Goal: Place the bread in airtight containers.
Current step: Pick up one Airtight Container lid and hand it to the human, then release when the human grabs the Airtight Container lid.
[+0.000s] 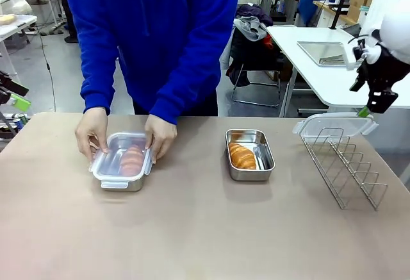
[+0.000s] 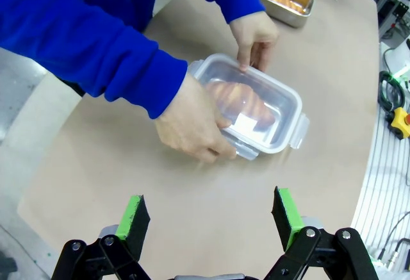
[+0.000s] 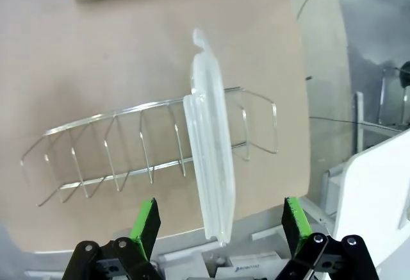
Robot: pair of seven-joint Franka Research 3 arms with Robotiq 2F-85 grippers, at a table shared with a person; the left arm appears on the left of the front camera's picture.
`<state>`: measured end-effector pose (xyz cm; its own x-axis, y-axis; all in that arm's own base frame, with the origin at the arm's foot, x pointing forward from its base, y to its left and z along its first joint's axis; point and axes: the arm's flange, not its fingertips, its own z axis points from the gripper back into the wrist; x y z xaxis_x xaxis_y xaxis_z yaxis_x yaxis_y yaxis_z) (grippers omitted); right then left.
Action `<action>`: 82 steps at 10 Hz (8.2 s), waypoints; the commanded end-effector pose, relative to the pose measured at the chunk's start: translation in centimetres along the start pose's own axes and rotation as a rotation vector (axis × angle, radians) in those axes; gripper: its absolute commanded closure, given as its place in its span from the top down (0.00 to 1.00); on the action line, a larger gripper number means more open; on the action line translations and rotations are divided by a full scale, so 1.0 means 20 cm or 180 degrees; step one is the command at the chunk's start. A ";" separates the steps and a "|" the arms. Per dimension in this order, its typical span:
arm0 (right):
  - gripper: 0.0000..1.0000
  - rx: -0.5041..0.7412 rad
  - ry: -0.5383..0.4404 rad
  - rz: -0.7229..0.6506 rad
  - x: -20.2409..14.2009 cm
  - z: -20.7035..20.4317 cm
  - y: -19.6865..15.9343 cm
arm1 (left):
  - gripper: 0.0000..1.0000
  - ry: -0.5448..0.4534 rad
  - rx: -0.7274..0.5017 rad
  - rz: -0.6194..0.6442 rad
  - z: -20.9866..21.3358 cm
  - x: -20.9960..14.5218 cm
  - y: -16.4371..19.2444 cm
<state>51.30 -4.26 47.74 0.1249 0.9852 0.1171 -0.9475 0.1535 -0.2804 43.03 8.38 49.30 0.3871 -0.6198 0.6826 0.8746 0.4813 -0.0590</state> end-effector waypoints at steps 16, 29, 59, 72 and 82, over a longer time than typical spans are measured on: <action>0.00 0.0132 0.0109 0.0328 0.03 -0.20 0.04 | 1.00 -0.0027 -0.0029 -0.0068 0.01 0.00 0.00; 0.00 -0.1212 -0.0509 0.1513 0.36 0.88 0.48 | 1.00 -0.0027 -0.0029 -0.0068 0.01 0.00 0.00; 1.00 -0.0817 -0.2330 -0.0160 0.23 1.10 0.37 | 1.00 -0.0027 -0.0029 -0.0068 0.01 0.00 0.00; 1.00 0.0144 -0.2431 -0.1244 -0.51 0.70 0.48 | 1.00 -0.0027 -0.0029 -0.0068 0.01 0.00 0.00; 1.00 0.0285 -0.2312 -0.1285 -0.53 0.72 0.45 | 1.00 -0.0027 -0.0029 -0.0068 0.01 0.00 0.00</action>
<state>37.15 -14.53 57.44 0.2669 0.5578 0.7859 -0.8934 0.4489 -0.0152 43.03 8.39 49.34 0.3868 -0.6203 0.6823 0.8747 0.4811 -0.0586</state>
